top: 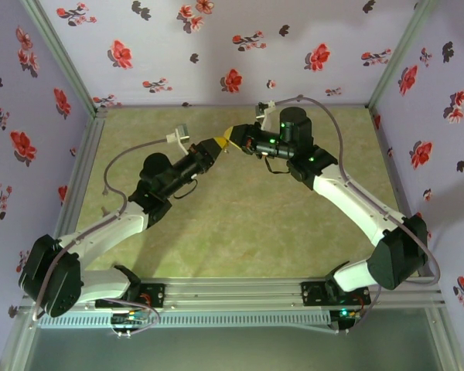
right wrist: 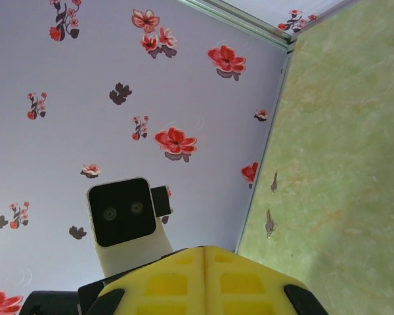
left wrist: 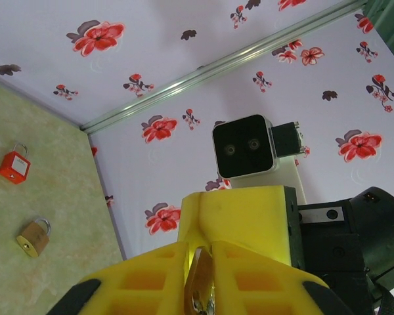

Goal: Unlock with the key

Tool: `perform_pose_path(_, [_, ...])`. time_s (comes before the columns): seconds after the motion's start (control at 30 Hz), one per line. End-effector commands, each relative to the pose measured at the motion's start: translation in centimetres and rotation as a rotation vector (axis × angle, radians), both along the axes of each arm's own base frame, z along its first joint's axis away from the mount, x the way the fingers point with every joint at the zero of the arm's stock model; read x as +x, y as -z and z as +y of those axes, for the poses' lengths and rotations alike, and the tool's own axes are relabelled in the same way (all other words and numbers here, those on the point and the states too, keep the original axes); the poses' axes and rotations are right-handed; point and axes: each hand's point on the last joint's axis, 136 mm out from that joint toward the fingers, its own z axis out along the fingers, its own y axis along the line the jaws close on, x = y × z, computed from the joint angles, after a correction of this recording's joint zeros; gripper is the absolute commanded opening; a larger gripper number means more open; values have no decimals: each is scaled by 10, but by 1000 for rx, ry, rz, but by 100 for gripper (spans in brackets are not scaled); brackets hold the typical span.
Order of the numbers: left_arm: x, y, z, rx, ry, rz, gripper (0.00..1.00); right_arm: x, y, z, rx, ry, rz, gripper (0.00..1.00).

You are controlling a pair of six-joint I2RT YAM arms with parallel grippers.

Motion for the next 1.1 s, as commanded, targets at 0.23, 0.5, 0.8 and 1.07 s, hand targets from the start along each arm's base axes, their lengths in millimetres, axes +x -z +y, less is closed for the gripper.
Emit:
perform_pose_path(0.23, [-14, -9, -17, -32, 115, -44, 4, -3, -5, 4, 13, -14, -29, 0])
perform_pose_path(0.5, [-26, -13, -23, -59, 177, -59, 2, 0, -4, 1, 11, -7, -34, 0])
perform_pose_path(0.8, [-34, -10, -19, -51, 191, -58, 12, 3, -1, -1, 7, -3, -28, 0])
perform_pose_path(1.07, [-38, -10, -26, -56, 225, -65, 0, 3, 2, -1, 1, -6, -23, 0])
